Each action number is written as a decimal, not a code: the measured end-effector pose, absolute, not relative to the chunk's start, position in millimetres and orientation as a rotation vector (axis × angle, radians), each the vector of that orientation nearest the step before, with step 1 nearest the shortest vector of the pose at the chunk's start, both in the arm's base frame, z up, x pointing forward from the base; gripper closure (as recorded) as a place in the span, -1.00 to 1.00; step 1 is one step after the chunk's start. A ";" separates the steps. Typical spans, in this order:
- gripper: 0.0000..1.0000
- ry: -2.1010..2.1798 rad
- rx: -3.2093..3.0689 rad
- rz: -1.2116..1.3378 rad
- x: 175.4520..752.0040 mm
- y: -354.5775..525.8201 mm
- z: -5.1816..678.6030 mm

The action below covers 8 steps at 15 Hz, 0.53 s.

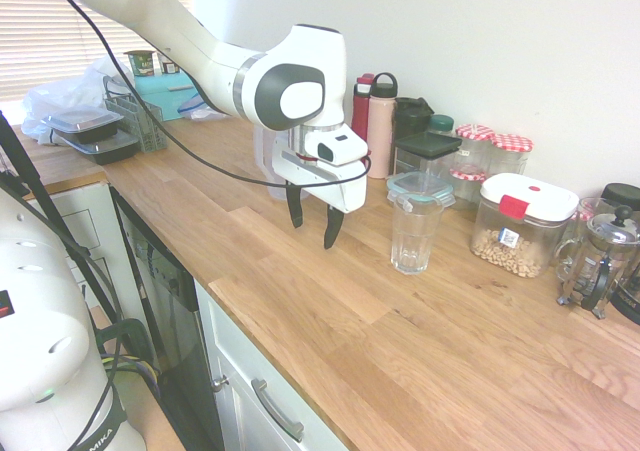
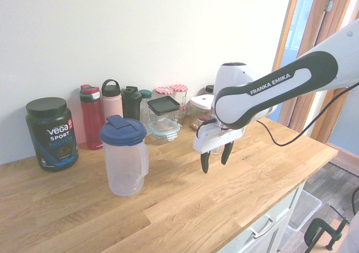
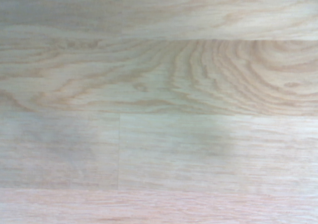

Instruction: Pour me some water

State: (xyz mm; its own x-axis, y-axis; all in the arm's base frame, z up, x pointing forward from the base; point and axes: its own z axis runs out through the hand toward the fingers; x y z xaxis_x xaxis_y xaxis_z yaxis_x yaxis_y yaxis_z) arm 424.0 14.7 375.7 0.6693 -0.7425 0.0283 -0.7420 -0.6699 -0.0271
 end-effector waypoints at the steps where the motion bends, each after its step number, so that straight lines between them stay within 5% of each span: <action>1: -1.00 1.269 -2.860 -0.056 424.1 14.7 375.1; 8: -1.00 1.172 -2.881 -0.176 391.6 76.1 395.4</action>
State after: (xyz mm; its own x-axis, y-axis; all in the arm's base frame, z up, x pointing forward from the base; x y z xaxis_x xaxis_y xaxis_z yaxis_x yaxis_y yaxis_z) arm 391.6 76.1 395.4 0.7103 -0.6975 0.0946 -0.6945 -0.7164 -0.0670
